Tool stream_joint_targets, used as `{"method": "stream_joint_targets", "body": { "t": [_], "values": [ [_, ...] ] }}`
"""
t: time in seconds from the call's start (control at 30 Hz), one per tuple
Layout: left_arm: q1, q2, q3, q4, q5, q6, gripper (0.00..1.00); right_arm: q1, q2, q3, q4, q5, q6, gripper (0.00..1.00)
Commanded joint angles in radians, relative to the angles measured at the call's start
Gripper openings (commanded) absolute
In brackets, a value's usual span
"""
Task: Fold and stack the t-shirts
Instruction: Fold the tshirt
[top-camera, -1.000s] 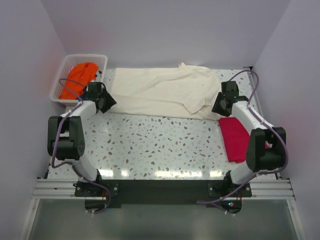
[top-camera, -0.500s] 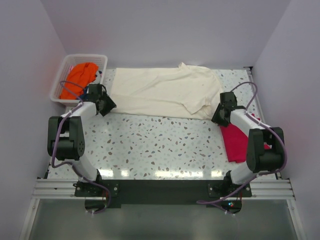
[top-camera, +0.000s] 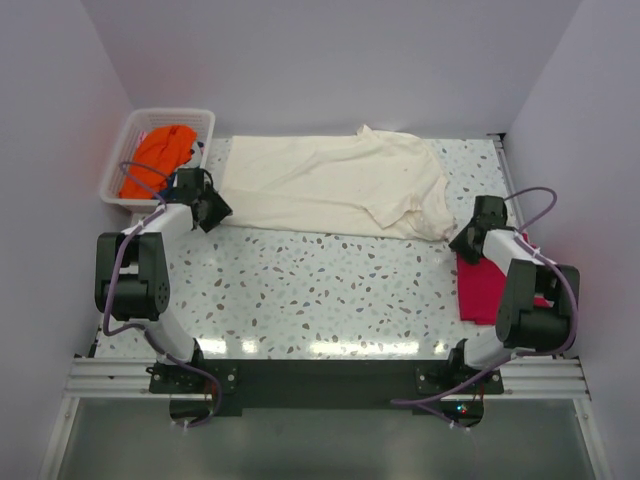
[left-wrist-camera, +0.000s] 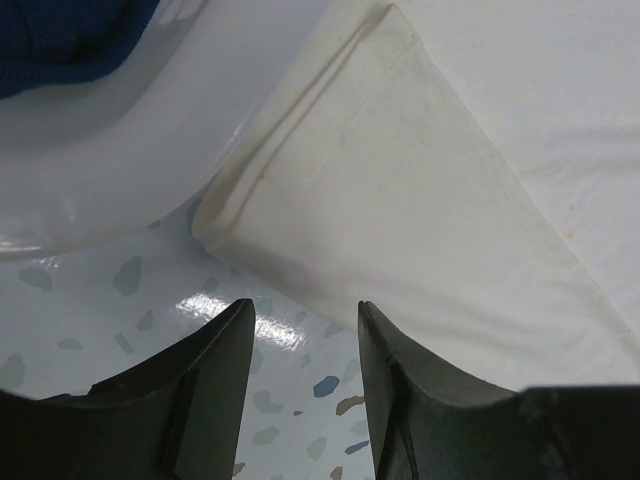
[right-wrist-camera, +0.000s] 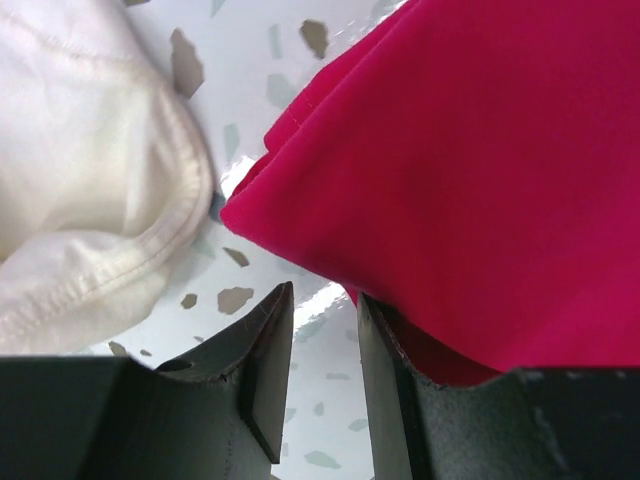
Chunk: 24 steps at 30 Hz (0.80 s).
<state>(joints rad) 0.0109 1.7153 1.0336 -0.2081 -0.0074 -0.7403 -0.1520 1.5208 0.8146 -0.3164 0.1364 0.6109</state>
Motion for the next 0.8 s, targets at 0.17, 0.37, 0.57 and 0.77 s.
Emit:
{"method": "stream_joint_targets", "body": {
  "t": [0.17, 0.37, 0.57, 0.77],
  "values": [
    [-0.002, -0.023, -0.004, 0.012, -0.011, 0.005, 0.5, -0.057, -0.036, 0.037, 0.02, -0.033, -0.008, 0.38],
    [-0.003, -0.037, -0.009, 0.029, 0.003, 0.004, 0.5, 0.029, -0.076, 0.15, -0.01, -0.135, -0.097, 0.4],
    [-0.002, -0.033, 0.0, 0.026, 0.003, 0.004, 0.5, 0.195, -0.027, 0.299, -0.038, -0.072, -0.161, 0.4],
    [-0.002, -0.023, 0.025, 0.018, 0.027, 0.009, 0.5, 0.302, 0.051, 0.356, -0.047, -0.046, -0.152, 0.45]
  ]
}}
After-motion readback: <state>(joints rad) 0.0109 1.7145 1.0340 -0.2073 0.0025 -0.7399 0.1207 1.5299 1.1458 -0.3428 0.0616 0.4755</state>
